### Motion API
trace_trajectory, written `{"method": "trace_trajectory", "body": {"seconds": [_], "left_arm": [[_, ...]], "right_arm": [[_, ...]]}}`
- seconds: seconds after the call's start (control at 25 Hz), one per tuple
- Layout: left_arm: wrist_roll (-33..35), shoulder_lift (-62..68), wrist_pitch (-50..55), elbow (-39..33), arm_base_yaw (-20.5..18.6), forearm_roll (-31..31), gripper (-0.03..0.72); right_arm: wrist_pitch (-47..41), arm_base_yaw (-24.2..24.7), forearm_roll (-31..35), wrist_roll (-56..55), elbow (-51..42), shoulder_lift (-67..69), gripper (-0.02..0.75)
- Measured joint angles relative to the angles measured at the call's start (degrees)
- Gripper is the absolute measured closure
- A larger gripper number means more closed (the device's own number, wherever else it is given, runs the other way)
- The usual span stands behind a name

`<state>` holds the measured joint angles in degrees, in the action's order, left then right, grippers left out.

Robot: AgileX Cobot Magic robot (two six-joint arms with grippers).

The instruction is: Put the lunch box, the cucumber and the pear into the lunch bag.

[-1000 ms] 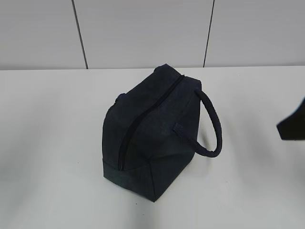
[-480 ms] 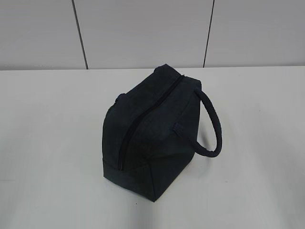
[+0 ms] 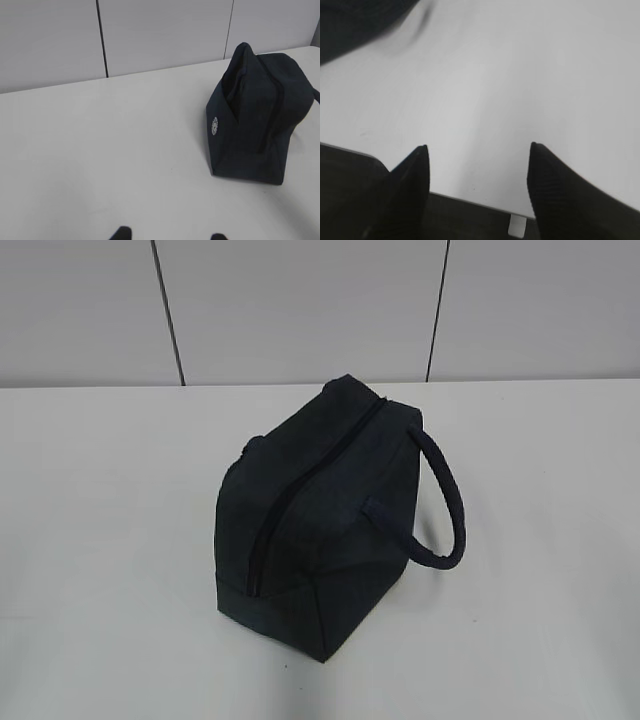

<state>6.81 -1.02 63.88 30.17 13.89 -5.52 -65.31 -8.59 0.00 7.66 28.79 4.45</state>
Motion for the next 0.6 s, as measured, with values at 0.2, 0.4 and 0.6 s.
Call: {"method": "trace_trajectory", "body": {"seconds": [0.2,0.4,0.6], "left_arm": [[-0.69,0.0,-0.16,-0.05,0.0,0.13,0.389],[-0.76,0.0,-0.16,-0.05,0.0,0.12,0.39],[-0.76,0.0,-0.16,-0.05,0.0,-0.08,0.39]], "right_arm": [[-0.17,-0.1,-0.69,-0.81,-0.13,-5.4,0.265],[-0.17,-0.1,-1.08,-2.19,-0.13,-5.53,0.278],[-0.17,-0.1,-1.08,-2.31,-0.13,-5.53,0.28]]}}
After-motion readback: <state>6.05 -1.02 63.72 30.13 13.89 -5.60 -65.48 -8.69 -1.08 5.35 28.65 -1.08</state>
